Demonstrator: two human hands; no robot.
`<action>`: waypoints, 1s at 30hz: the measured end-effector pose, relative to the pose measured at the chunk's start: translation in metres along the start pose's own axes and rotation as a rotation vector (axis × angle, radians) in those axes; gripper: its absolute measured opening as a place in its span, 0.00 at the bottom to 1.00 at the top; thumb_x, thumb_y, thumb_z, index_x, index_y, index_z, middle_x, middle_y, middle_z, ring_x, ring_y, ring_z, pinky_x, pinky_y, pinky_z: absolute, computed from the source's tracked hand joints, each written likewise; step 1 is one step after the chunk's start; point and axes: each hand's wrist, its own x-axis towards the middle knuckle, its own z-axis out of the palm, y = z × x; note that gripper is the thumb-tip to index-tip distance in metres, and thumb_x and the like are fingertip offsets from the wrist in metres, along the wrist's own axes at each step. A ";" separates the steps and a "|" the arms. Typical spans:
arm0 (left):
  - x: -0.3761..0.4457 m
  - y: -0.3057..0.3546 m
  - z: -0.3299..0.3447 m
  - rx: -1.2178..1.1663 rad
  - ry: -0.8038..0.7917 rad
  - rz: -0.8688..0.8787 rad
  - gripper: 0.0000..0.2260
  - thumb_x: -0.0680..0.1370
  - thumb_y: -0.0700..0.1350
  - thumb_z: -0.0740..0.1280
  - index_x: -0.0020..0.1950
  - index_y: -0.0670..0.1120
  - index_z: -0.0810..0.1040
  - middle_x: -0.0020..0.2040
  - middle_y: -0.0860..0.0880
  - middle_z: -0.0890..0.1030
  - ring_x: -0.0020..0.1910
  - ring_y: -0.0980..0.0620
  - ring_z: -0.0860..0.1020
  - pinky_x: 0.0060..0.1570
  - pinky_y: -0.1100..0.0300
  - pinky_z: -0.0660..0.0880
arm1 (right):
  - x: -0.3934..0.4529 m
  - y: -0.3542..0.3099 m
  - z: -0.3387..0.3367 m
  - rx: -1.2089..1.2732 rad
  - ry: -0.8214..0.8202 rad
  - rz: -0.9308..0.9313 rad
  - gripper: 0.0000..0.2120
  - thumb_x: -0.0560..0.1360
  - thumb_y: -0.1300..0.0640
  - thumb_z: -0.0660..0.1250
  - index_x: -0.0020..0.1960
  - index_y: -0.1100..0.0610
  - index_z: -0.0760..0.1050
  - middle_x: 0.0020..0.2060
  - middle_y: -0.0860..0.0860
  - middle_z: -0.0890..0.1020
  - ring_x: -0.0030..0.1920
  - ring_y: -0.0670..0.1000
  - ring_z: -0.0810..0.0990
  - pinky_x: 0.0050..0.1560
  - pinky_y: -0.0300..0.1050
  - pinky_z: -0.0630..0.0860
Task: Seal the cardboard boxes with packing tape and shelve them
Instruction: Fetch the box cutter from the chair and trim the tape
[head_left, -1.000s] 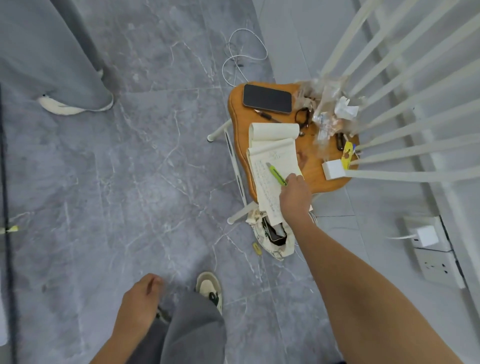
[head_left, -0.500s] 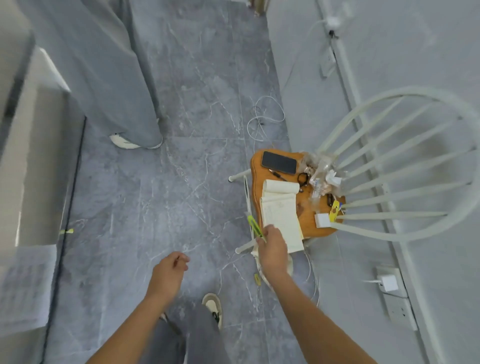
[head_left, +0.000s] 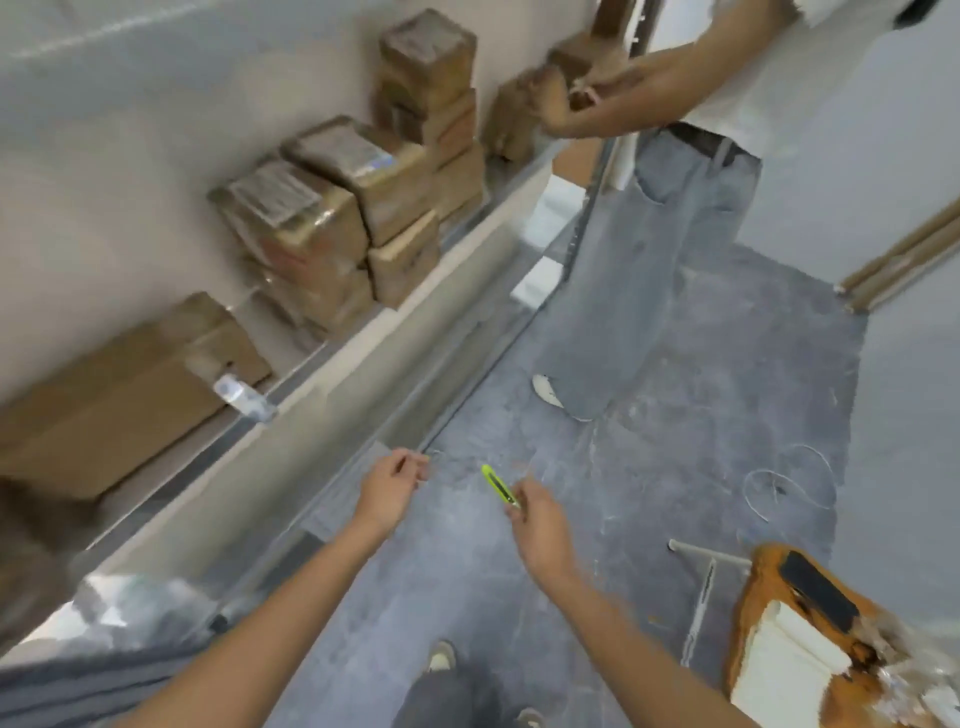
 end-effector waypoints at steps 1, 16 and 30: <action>0.003 0.004 -0.027 -0.023 0.071 0.009 0.14 0.80 0.37 0.60 0.38 0.49 0.76 0.35 0.50 0.78 0.37 0.49 0.76 0.45 0.58 0.75 | 0.010 -0.027 0.007 -0.009 -0.018 -0.057 0.05 0.74 0.65 0.67 0.50 0.61 0.75 0.45 0.58 0.80 0.48 0.60 0.78 0.46 0.49 0.69; 0.026 0.013 -0.177 -0.413 0.825 -0.221 0.17 0.77 0.47 0.69 0.59 0.40 0.70 0.50 0.43 0.78 0.56 0.41 0.77 0.58 0.52 0.71 | 0.097 -0.297 0.052 -0.308 -0.346 -0.839 0.07 0.76 0.64 0.65 0.52 0.59 0.70 0.47 0.57 0.79 0.48 0.60 0.77 0.44 0.53 0.73; 0.075 0.022 -0.187 -0.700 0.785 -0.369 0.22 0.74 0.55 0.72 0.63 0.49 0.69 0.58 0.43 0.81 0.51 0.43 0.82 0.54 0.50 0.79 | 0.145 -0.375 0.082 -0.560 -0.576 -1.292 0.19 0.83 0.52 0.57 0.72 0.55 0.66 0.63 0.59 0.71 0.60 0.63 0.75 0.54 0.55 0.75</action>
